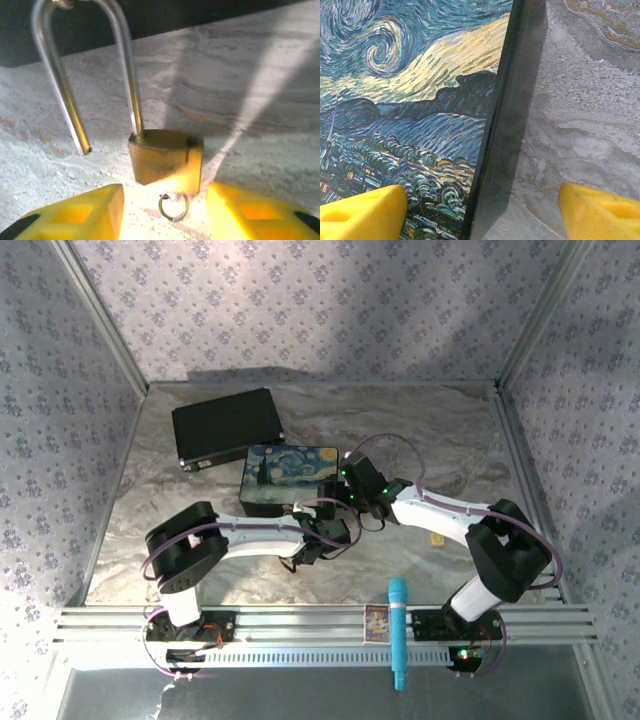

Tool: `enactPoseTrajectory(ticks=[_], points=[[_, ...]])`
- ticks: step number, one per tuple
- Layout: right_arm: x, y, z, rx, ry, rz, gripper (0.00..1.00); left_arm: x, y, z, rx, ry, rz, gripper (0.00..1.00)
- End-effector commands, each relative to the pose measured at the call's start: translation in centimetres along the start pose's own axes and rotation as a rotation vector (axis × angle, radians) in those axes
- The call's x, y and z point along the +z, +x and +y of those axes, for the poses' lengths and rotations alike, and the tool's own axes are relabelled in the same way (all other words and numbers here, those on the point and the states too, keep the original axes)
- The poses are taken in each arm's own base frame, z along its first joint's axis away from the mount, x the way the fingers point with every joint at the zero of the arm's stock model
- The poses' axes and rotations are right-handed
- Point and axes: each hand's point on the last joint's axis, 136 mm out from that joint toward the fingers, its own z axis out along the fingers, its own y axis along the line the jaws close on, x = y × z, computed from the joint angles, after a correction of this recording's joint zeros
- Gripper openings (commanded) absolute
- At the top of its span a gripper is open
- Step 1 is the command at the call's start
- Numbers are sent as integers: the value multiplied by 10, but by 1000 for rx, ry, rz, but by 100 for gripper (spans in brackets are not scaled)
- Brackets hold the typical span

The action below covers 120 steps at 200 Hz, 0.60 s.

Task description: Unlock the padlock with the key

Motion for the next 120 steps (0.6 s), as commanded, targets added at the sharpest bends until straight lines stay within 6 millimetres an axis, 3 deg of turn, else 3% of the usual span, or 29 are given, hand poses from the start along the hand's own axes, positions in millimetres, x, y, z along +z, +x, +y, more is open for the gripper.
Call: enactPoseTrajectory(ticks=[1, 38, 52, 87, 120], points=[[7, 58, -52, -20, 195, 200, 84, -16, 1, -13, -12, 108, 1, 64], [-12, 26, -43, -52, 205, 135, 92, -54, -24, -4, -73, 232, -101, 100], [-22, 11, -39, -59, 201, 105, 99, -69, -33, 2, -110, 285, -136, 100], [-55, -20, -29, -80, 178, 2, 99, -101, -48, 29, -231, 420, -225, 100], [-91, -18, 2, -119, 3, -76, 99, -96, -42, 57, -364, 565, -223, 100]])
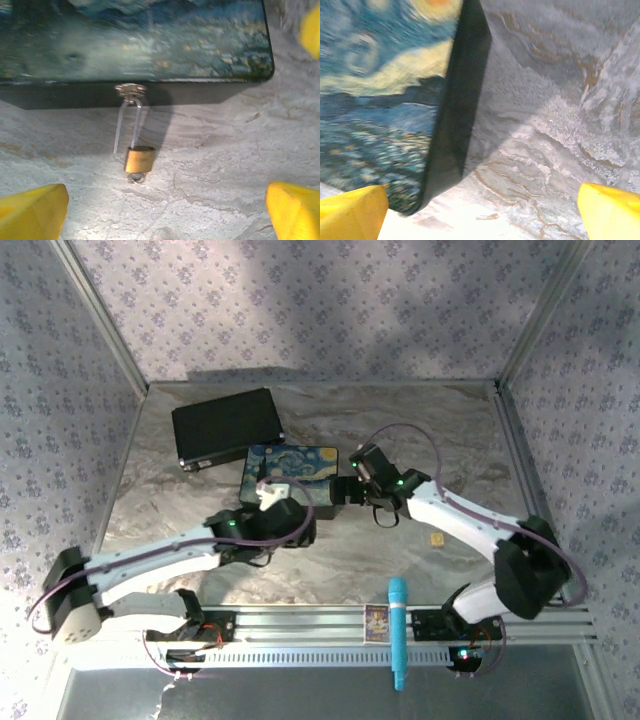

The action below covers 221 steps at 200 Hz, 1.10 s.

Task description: Unlock the padlock with the key

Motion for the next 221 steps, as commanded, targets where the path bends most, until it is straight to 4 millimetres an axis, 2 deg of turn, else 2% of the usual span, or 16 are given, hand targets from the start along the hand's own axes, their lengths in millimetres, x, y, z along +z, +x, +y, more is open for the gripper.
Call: enactPoseTrajectory(ticks=[1, 26, 45, 86, 109, 150, 221], points=[[-34, 0, 16, -51, -99, -51, 99, -2, 3, 15, -79, 88, 13, 100], [-50, 23, 46, -131, -207, -45, 98, 2, 9, 40, -217, 161, 16, 100], [-45, 45, 71, -193, -249, -22, 91, 5, 14, 51, -310, 218, 17, 100], [2, 86, 122, -246, -344, 91, 68, 10, 22, 73, -430, 216, 20, 100], [27, 99, 144, -276, -347, 128, 65, 15, 29, 71, -485, 254, 34, 100], [61, 107, 150, -293, -292, 143, 60, 19, 38, 73, -525, 271, 47, 100], [86, 116, 144, -294, -261, 176, 60, 19, 41, 78, -515, 249, 41, 100]])
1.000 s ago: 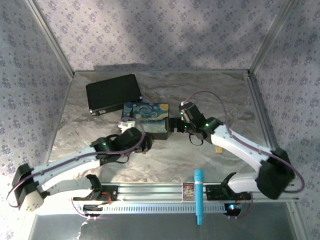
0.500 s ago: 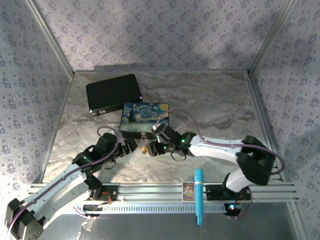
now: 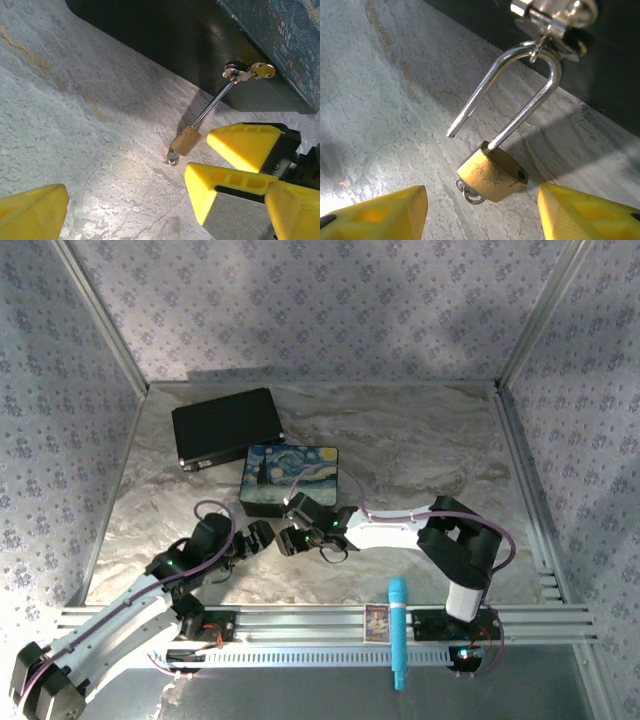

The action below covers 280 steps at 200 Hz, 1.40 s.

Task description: Unlock the padlock with the key

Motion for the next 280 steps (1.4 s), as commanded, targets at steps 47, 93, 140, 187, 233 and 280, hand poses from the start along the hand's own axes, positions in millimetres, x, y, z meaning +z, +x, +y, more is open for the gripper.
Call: enactPoseTrajectory(ticks=[47, 93, 140, 187, 233, 280], points=[[13, -4, -8, 23, 15, -6, 55, -1, -4, -1, -16, 5, -16, 100], [19, -2, -11, 64, -37, -21, 53, -1, -4, 1, -18, -2, -21, 100], [26, 4, -16, 61, -19, -4, 48, -1, -5, 1, -21, -5, -23, 100], [27, 13, -16, 95, -52, -1, 36, -1, -5, 2, -23, -9, -25, 100], [19, 18, -25, 203, -121, -39, 24, -2, -8, 0, -3, -8, -36, 100], [7, 19, -36, 251, -157, -74, 13, -14, -24, -13, 142, -32, -90, 100]])
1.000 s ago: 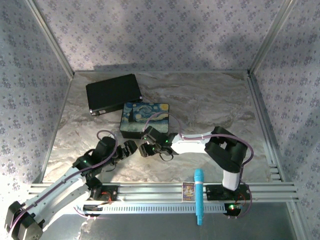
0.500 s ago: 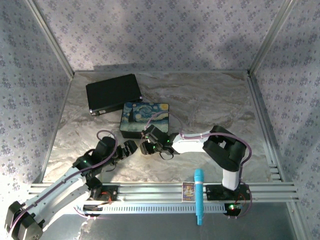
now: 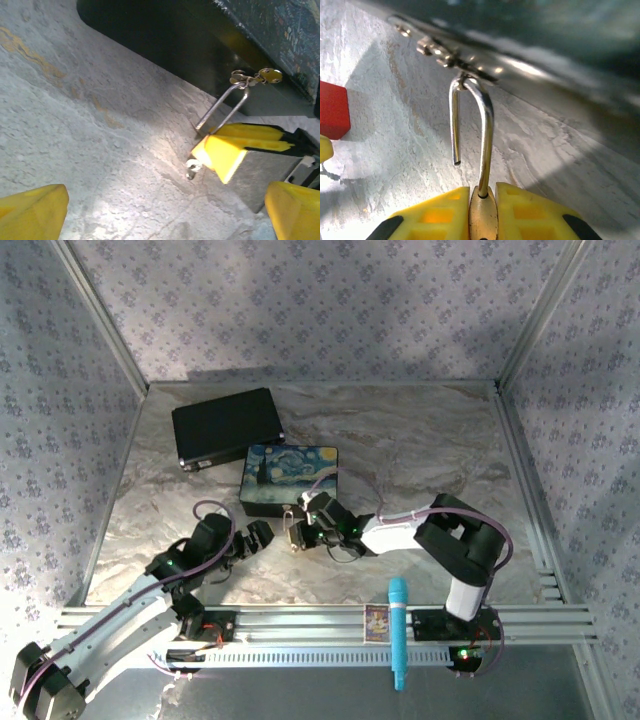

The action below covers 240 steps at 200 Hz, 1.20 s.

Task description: Unlock the padlock with the key

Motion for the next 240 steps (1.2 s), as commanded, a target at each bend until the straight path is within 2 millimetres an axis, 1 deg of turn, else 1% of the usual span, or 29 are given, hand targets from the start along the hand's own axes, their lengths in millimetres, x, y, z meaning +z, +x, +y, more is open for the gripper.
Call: enactPoseTrajectory(ticks=[1, 23, 34, 57, 61, 75, 89, 91, 105, 118, 122, 128, 149, 177, 203, 215, 228, 240], points=[[-4, 25, -23, 91, 41, 73, 13, -13, -21, -18, 113, 0, -68, 100], [-8, 26, -24, 105, 22, 67, 9, -20, -36, -33, 268, -31, -108, 100], [-10, 26, -25, 121, 6, 58, 6, -23, -46, -39, 353, -81, -133, 100], [-14, 24, -28, 173, -40, 29, 5, -24, -59, -53, 590, -225, -142, 100], [-15, 25, -30, 185, -43, 27, 4, -24, -62, -59, 627, -242, -145, 100], [-18, 24, -35, 212, -54, 13, 4, -13, -63, -72, 787, -299, -103, 100], [-20, 25, -40, 224, -53, 10, 4, -1, -62, -86, 923, -317, -56, 98], [-21, 25, -40, 225, -52, 10, 4, 0, -62, -88, 945, -317, -52, 97], [-23, 26, -43, 227, -49, 7, 4, 11, -62, -98, 1071, -307, -23, 85], [-26, 28, -45, 230, -47, 3, 3, 20, -53, -105, 1200, -258, 29, 76], [-28, 28, -46, 231, -46, 0, 3, 22, -49, -105, 1244, -239, 54, 73], [-30, 28, -47, 233, -45, -4, 3, 24, -44, -106, 1297, -222, 77, 72], [-34, 29, -51, 232, -41, -2, 3, 34, -50, -110, 1389, -248, 70, 72], [-38, 33, -59, 240, -41, 13, 3, 53, -43, -114, 1476, -219, 149, 72], [-45, 33, -67, 269, -45, -13, 2, 68, -32, -106, 1498, -240, 245, 70], [-46, 32, -67, 275, -53, -20, 0, 75, -28, -101, 1520, -265, 264, 69], [-46, 30, -65, 270, -64, -24, 0, 83, -30, -94, 1530, -310, 273, 67], [-46, 30, -65, 272, -67, -24, 0, 90, -26, -90, 1537, -312, 295, 64]])
